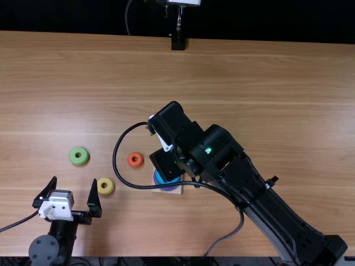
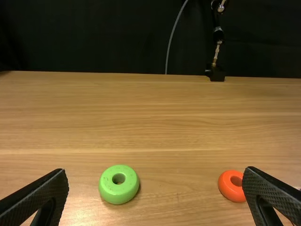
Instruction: Build the Hanoi tower: stack the rings onto the peg from bottom to top in this color order: purple, dark blue, light blue, dark green, light green, yellow, orange.
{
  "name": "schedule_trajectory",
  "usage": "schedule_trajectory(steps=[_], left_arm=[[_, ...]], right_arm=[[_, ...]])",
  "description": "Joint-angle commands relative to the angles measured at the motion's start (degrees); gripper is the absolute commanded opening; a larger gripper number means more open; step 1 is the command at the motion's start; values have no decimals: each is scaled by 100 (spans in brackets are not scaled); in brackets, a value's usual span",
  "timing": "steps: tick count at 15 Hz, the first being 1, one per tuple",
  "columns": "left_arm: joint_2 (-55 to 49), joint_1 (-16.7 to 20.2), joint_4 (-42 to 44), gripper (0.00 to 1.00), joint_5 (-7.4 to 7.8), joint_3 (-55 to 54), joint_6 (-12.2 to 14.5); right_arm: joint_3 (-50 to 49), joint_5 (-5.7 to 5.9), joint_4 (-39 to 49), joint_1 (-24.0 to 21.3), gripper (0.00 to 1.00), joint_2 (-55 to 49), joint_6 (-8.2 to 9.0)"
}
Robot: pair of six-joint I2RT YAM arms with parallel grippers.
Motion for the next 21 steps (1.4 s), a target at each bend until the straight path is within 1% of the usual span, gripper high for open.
schedule_trajectory(steps=[1,18,19,20,21], left_arm=[[-69,51,-56,100,3,-255,42],[-69,51,-56,100,3,-255,42],[-69,51,-56,100,3,-255,42],[-69,51,-56,100,3,-255,42],[-69,51,-56,100,3,-255,42]], right_arm=[[-125,-33,7,-5,0,-184,29],[-336,-22,59,-5,0,-140,29],[-336,-22,70,-5,5,-140,40],[-336,-22,70,-5,23,-132,40],[-336,-22,70,-5,26,-132,40]])
